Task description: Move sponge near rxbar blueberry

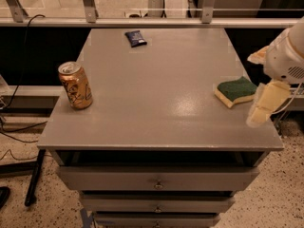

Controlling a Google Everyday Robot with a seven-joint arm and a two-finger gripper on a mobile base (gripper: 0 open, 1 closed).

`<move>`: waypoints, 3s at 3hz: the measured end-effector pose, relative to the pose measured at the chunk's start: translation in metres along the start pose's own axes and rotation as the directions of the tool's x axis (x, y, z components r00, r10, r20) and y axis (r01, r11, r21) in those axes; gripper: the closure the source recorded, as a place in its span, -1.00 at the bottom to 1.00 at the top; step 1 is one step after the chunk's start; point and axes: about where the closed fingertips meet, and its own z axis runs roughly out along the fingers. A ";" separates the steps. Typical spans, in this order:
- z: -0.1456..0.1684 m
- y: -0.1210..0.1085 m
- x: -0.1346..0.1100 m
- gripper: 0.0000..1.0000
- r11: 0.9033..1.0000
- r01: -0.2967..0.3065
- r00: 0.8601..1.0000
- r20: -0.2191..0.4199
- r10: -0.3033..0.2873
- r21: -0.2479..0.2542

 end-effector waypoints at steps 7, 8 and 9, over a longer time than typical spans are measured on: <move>0.042 -0.107 -0.018 1.00 1.000 0.000 0.990 0.138 -0.002 0.012; 0.043 -0.107 -0.018 1.00 1.000 0.002 0.990 0.139 -0.003 0.012; 0.053 -0.134 -0.037 1.00 0.999 0.001 0.985 0.173 -0.010 0.048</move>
Offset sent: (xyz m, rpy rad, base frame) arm 0.1182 -0.0225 -0.0679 0.1339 -0.0240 0.0089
